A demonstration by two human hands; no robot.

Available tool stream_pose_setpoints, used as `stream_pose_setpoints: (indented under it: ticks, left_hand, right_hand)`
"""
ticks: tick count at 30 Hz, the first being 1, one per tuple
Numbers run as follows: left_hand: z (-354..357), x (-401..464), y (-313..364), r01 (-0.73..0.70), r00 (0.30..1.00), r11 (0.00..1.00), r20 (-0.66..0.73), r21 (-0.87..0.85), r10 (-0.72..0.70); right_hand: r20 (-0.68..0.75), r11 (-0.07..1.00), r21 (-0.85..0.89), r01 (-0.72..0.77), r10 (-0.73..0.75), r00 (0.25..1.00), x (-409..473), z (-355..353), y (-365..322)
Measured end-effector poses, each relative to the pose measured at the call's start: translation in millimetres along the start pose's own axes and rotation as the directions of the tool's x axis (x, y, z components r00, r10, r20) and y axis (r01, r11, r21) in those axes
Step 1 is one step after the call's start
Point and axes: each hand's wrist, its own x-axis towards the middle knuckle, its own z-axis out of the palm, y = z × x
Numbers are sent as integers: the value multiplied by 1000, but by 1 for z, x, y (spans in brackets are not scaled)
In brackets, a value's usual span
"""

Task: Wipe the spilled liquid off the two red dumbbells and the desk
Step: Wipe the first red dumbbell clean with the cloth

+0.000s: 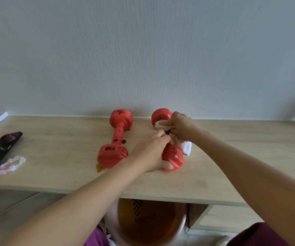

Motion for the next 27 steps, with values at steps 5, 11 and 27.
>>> stream_pose_setpoints:
  ticks: [5, 11, 27]
  left_hand:
    - [0, -15, -19, 51, 996, 949, -51, -311, -70]
    - [2, -23, -24, 63, 997, 909, -21, -412, -79]
    - [4, -13, -36, 106, 992, 913, -23, -394, -125]
  right_hand:
    - [154, 963, 258, 82, -124, 980, -36, 5, 13]
    - [101, 951, 297, 87, -122, 987, -32, 3, 15]
    - [-40, 977, 210, 20, -12, 999, -27, 10, -2]
